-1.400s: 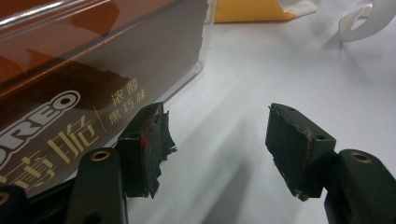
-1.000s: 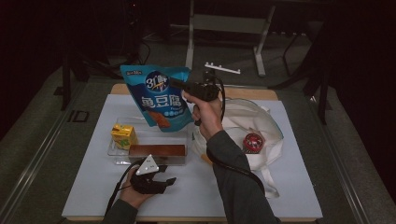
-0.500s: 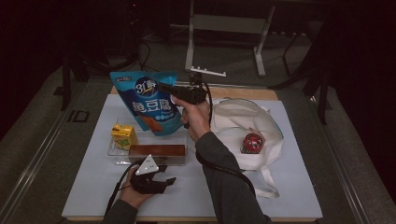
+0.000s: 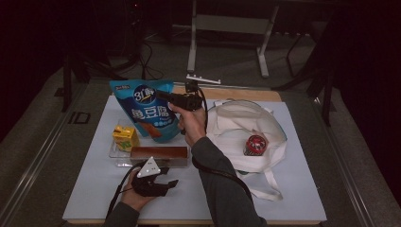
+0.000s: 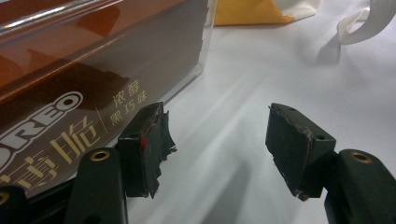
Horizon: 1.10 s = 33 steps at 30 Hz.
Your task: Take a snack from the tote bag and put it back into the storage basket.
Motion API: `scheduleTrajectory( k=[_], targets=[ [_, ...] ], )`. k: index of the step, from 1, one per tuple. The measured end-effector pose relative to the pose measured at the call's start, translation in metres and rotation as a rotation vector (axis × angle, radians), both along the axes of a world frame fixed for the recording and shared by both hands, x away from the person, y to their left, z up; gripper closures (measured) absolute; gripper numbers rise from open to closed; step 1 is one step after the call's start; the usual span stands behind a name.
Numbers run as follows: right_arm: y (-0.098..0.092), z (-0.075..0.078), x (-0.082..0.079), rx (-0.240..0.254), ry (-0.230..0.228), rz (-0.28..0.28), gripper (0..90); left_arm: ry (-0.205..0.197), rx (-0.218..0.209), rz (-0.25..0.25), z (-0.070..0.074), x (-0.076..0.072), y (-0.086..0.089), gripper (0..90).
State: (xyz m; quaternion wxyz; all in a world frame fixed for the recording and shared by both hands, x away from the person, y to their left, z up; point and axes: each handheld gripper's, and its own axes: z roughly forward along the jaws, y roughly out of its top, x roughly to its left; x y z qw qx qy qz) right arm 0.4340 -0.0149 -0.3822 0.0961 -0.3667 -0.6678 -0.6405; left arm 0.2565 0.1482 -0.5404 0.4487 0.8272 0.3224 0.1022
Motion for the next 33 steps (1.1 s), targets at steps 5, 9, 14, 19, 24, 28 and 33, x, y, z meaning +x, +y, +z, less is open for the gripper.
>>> scheduleTrajectory(
  k=[5,9,14,19,24,28,33],
  targets=[
    [0.001,-0.010,0.000,-0.037,0.007,-0.005,88.7,0.000,-0.002,0.001,0.000,0.000,0.000,38.4],
    [-0.001,-0.015,0.001,-0.042,0.011,-0.012,88.6,0.001,-0.002,0.001,0.000,0.000,0.000,38.4],
    [-0.005,-0.015,0.001,-0.058,0.003,-0.019,88.3,-0.001,-0.001,0.002,0.000,0.000,0.000,38.4],
    [-0.016,-0.017,0.002,-0.101,0.010,-0.041,87.6,0.000,-0.001,0.003,0.000,0.000,-0.001,38.4],
    [-0.027,-0.020,0.002,-0.135,0.017,-0.054,87.2,0.002,0.001,0.005,0.000,0.000,-0.001,38.4],
    [-0.030,-0.021,-0.001,-0.160,0.002,-0.046,85.9,0.002,0.003,0.005,0.000,0.000,-0.001,38.4],
    [-0.038,-0.024,-0.002,-0.174,-0.006,-0.049,82.5,0.002,0.005,0.004,0.000,0.000,-0.001,38.4]
  ],
)
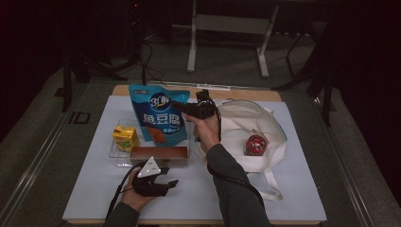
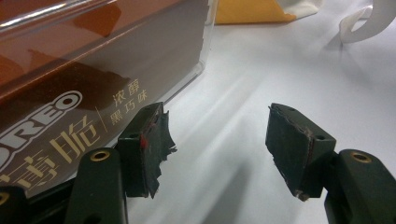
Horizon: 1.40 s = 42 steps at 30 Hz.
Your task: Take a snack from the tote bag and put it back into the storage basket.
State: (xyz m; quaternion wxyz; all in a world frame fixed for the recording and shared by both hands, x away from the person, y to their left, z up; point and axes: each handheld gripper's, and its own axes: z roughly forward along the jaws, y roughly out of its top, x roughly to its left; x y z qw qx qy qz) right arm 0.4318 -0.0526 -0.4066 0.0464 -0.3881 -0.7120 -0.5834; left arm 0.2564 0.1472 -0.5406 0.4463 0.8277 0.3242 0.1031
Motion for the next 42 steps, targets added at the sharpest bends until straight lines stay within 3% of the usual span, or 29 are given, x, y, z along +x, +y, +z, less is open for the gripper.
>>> scheduleTrajectory(
  k=[6,10,17,21,27,42],
  targets=[
    [-0.010,-0.006,-0.002,-0.008,-0.011,0.000,74.3,0.001,0.000,0.001,0.000,0.000,0.000,38.4],
    [-0.010,-0.011,-0.004,-0.088,-0.027,0.002,69.8,0.002,-0.001,0.003,0.000,0.000,0.000,38.4],
    [-0.007,-0.017,-0.008,-0.161,-0.030,0.020,70.2,0.002,0.001,0.002,0.000,0.000,0.000,38.3],
    [-0.004,-0.019,-0.010,-0.179,-0.024,0.023,76.2,0.002,0.002,0.001,0.000,0.000,0.000,38.3],
    [0.002,-0.020,-0.011,-0.180,-0.040,0.037,81.3,0.003,0.003,0.002,0.000,0.000,0.000,38.3],
    [0.019,-0.024,-0.010,-0.140,-0.030,0.049,81.7,0.004,0.000,0.002,0.000,0.000,0.000,38.3]
  ],
)
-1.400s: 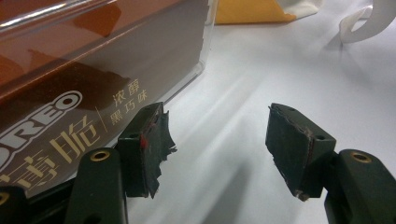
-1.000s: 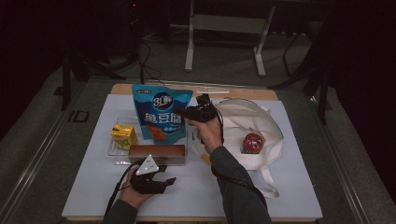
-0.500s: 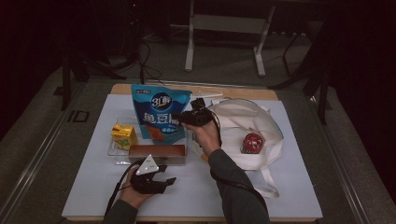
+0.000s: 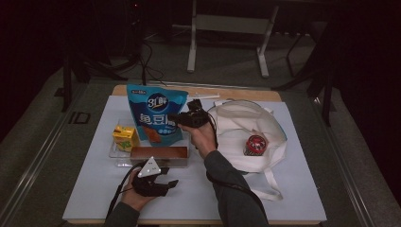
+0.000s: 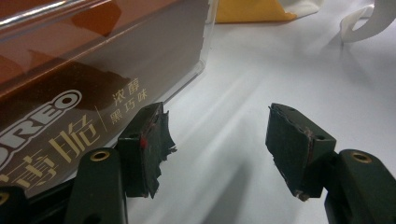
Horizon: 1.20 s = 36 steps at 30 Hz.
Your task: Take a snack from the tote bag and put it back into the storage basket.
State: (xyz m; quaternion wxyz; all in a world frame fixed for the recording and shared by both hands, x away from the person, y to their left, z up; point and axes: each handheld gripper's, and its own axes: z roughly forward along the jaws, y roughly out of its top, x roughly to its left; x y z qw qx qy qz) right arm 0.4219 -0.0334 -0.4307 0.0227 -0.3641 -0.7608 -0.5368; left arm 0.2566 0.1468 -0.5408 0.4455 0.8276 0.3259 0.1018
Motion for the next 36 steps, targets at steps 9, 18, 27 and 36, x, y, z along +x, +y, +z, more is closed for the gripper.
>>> scheduleTrajectory(
  k=[9,18,27,36],
  targets=[
    [0.015,0.000,0.001,0.008,0.009,0.018,81.5,-0.001,0.002,-0.001,0.000,0.000,0.000,38.3],
    [0.033,0.002,0.001,-0.020,-0.016,0.017,82.3,-0.004,0.003,-0.005,0.000,0.000,0.000,38.3],
    [0.033,0.003,0.001,-0.029,-0.018,0.025,80.5,-0.003,0.003,-0.005,0.000,0.000,0.000,38.3],
    [0.016,0.010,-0.002,-0.082,-0.043,0.026,66.2,0.000,0.006,-0.004,0.000,0.000,-0.001,38.3]
  ],
)
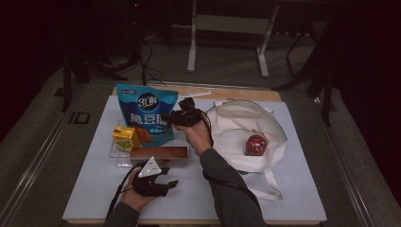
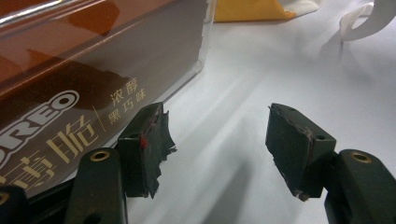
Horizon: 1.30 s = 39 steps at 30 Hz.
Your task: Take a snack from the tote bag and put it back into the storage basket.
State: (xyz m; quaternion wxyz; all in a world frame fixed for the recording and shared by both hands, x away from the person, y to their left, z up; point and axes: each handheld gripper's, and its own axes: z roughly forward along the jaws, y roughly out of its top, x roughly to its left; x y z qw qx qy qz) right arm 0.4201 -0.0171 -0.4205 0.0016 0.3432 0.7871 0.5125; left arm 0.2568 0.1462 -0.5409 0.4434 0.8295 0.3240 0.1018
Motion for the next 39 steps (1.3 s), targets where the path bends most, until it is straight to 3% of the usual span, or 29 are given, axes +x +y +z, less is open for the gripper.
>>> scheduleTrajectory(
  k=[7,12,15,39],
  targets=[
    [-0.020,0.019,-0.007,-0.004,-0.045,0.009,62.2,0.000,0.001,0.001,0.000,0.000,0.000,38.3],
    [-0.035,0.030,-0.010,-0.035,-0.071,0.018,61.4,0.001,-0.001,0.002,0.000,0.000,0.000,38.3],
    [-0.044,0.033,-0.013,-0.080,-0.084,0.026,61.4,0.000,0.001,0.003,0.000,0.000,0.000,38.3],
    [-0.100,0.045,-0.016,-0.221,-0.122,-0.001,59.6,0.002,-0.002,0.009,0.000,0.000,0.001,38.0]
  ],
)
